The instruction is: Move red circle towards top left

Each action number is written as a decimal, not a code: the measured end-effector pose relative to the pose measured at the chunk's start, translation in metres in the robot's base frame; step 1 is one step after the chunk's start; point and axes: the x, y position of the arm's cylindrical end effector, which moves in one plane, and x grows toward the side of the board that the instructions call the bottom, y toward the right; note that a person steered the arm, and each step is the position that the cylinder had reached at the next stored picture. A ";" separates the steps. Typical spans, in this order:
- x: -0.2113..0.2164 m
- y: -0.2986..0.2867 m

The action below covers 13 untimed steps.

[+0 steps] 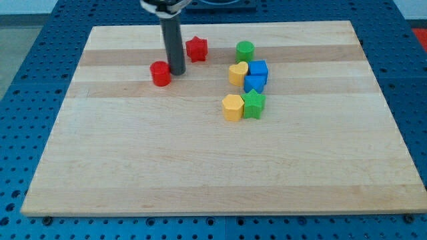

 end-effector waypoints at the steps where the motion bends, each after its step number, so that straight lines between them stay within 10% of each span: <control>1: 0.024 -0.010; 3: 0.060 -0.043; 13: -0.086 -0.104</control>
